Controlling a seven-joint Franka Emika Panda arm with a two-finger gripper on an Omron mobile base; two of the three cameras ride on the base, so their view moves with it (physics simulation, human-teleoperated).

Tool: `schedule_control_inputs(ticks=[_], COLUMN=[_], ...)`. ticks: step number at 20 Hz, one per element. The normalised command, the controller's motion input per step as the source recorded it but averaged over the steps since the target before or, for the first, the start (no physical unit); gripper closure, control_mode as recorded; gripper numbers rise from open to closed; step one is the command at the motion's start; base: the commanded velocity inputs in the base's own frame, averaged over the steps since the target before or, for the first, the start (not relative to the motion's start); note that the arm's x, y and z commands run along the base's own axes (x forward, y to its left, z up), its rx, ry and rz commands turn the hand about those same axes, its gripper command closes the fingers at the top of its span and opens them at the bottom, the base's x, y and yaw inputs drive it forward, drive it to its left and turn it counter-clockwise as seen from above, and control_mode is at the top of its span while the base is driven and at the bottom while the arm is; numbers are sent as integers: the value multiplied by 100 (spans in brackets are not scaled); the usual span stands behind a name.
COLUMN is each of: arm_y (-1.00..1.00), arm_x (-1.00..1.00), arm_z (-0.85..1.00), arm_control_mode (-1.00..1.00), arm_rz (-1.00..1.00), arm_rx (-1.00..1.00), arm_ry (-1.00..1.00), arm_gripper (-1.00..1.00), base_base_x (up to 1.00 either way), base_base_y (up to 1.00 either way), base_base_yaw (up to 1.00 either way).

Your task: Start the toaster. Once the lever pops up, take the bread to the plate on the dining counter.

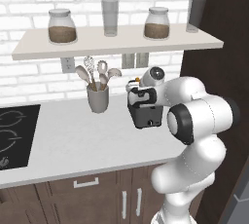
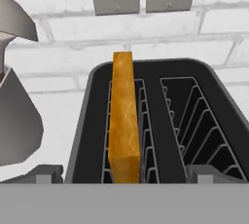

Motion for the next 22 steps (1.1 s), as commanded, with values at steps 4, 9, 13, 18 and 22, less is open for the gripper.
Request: schedule_control_inputs(ticks=[4, 9, 13, 18, 22], arm_y=[0, 0, 0, 0, 0], arm_x=[8, 15, 13, 9, 3], arm_z=[-1, -4, -7, -8, -1], arm_control_mode=[-100, -100, -100, -100, -100], arm_rz=[0, 0, 0, 0, 0], arm_rx=[0, 0, 0, 0, 0], arm_ry=[-1, -2, -2, -3, -3], arm_gripper=[-100, -100, -100, -100, 100], base_base_x=[0, 0, 0, 0, 0], base_base_y=[0, 0, 0, 0, 0], base_base_yaw=[0, 0, 0, 0, 0])
